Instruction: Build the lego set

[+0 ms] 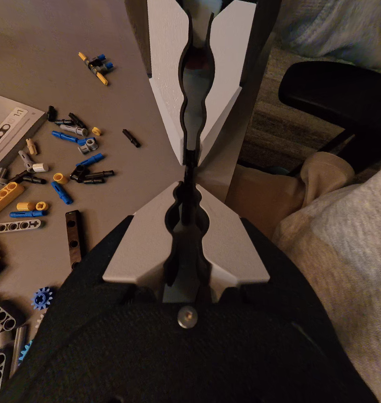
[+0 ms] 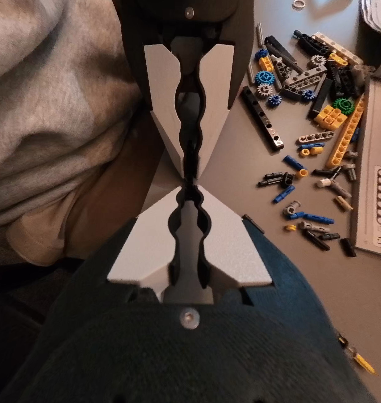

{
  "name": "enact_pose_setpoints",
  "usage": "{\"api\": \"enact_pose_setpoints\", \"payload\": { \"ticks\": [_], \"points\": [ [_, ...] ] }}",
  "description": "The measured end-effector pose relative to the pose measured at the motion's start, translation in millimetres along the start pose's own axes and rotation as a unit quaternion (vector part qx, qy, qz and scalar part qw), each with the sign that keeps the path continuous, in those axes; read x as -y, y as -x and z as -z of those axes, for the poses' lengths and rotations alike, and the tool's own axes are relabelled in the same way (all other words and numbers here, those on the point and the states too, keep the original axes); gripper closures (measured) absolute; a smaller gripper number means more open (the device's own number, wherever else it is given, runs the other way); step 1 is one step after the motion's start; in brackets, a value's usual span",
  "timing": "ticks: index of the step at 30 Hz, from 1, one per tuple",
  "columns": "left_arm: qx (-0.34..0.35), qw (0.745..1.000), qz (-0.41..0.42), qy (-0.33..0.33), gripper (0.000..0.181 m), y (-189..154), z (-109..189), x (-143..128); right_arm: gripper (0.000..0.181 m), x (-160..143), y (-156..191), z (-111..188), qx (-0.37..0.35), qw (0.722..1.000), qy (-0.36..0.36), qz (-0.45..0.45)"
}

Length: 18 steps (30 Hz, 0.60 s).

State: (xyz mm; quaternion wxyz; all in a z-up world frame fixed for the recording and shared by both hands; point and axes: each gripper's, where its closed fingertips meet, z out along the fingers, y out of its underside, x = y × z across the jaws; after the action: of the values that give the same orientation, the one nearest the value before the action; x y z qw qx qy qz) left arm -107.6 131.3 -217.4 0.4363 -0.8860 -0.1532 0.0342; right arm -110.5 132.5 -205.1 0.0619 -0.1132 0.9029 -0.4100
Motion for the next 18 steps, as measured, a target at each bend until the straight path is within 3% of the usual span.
{"api": "enact_pose_setpoints", "payload": {
  "ticks": [1,13,18],
  "points": [
    [0.0,1.0,-0.001,0.0,0.174,0.0,0.0,0.0,0.175,-0.6,0.1,-0.2,0.001,1.0,0.002,0.0],
    [0.001,1.0,0.001,-0.001,0.174,0.0,-0.2,0.5,0.175,-4.2,-0.2,-1.5,-0.017,0.996,0.084,0.008],
    [0.003,1.0,0.002,-0.002,0.158,0.0,-0.6,1.2,0.175,-3.5,-0.8,-2.8,-0.033,0.993,0.115,0.017]
  ]
}}
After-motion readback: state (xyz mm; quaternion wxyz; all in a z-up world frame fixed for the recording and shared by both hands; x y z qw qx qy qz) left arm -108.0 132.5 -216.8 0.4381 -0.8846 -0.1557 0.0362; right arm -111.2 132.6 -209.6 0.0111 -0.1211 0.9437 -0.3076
